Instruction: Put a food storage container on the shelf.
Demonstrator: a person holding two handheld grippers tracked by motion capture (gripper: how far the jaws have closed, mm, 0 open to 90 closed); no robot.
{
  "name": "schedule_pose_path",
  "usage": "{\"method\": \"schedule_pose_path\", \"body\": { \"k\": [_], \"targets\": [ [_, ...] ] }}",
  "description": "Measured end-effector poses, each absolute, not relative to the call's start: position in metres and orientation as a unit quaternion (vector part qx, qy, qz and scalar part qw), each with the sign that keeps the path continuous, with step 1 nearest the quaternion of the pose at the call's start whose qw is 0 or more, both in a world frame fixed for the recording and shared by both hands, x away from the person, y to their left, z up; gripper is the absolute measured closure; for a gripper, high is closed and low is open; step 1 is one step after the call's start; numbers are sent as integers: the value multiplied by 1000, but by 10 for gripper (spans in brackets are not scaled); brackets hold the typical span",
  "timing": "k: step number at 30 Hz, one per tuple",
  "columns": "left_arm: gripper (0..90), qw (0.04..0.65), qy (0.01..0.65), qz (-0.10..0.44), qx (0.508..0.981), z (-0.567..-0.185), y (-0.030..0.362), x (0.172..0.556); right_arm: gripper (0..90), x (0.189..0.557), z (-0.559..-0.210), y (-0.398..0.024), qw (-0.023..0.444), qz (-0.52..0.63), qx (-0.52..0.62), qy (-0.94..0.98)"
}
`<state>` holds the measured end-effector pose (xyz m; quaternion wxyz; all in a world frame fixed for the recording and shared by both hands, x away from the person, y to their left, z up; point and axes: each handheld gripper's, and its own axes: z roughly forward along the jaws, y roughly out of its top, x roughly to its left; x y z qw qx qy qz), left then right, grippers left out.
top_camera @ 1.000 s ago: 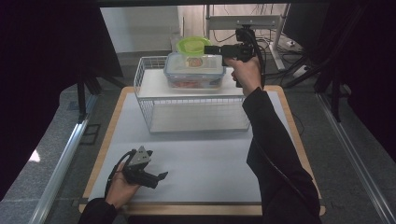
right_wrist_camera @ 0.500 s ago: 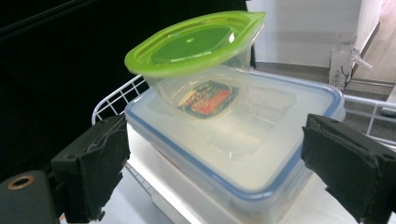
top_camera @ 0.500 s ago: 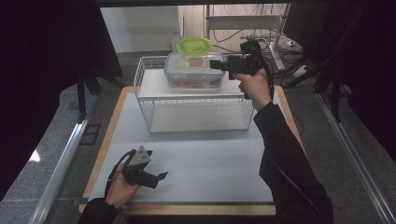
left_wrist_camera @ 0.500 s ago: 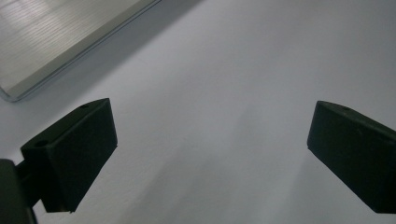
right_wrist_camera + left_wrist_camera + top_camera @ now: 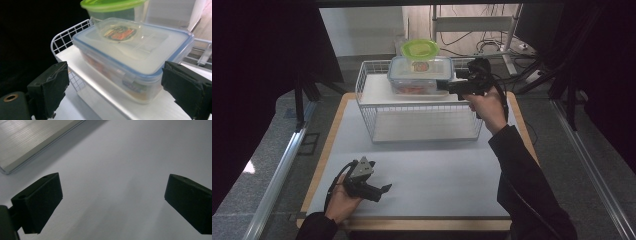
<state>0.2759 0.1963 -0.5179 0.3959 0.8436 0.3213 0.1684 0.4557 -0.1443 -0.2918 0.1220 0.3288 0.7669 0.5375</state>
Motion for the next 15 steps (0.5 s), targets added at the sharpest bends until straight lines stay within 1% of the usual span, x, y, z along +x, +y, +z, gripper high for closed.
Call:
{"method": "schedule_pose_path", "body": {
  "k": [15],
  "targets": [
    [9,398,324,168,842,-518,196,276,74,430,-316,-138,117,529,305,783]
  ]
}}
